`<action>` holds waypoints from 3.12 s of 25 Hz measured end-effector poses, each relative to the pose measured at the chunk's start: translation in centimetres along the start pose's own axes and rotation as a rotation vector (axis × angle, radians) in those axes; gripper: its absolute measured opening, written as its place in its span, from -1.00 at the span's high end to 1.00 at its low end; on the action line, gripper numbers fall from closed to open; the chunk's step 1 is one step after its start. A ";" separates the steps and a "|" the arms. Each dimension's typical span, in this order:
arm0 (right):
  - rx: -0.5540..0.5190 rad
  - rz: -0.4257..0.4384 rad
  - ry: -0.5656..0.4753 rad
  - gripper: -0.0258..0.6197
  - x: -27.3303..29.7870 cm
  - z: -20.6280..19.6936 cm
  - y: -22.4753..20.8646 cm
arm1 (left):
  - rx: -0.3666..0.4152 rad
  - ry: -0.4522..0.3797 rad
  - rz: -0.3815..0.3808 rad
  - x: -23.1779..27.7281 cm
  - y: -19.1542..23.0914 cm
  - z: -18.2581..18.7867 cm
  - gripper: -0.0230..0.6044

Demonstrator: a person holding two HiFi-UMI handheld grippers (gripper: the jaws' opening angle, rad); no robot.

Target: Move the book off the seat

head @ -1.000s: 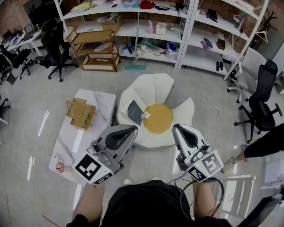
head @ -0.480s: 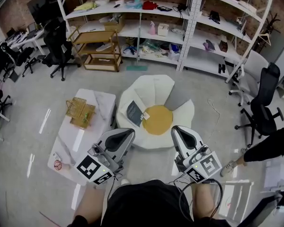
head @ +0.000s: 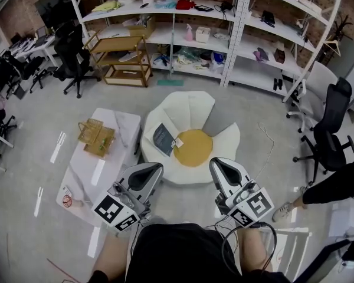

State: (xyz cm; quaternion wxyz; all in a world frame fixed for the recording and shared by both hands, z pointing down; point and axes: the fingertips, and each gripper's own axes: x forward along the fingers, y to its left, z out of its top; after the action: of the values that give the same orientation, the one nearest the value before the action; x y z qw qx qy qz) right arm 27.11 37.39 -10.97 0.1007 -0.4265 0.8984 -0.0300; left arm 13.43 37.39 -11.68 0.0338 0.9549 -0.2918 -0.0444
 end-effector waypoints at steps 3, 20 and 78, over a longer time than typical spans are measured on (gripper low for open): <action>0.015 0.004 0.011 0.87 -0.3 -0.9 -0.6 | -0.009 0.013 0.027 0.0 0.3 -0.9 0.92; 0.027 -0.026 0.066 0.87 7.5 -4.2 -4.2 | -0.089 0.019 0.052 1.7 10.3 -3.1 0.92; 0.189 -0.179 0.337 0.87 34.1 -23.0 -15.3 | -0.318 0.403 0.052 7.2 45.1 -23.0 0.53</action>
State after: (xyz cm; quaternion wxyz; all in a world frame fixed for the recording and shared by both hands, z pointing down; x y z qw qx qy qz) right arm 12.94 0.61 8.36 -0.0146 -0.4823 0.8542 -0.1937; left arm -3.19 -3.04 14.79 0.2421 0.9193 -0.2930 0.1022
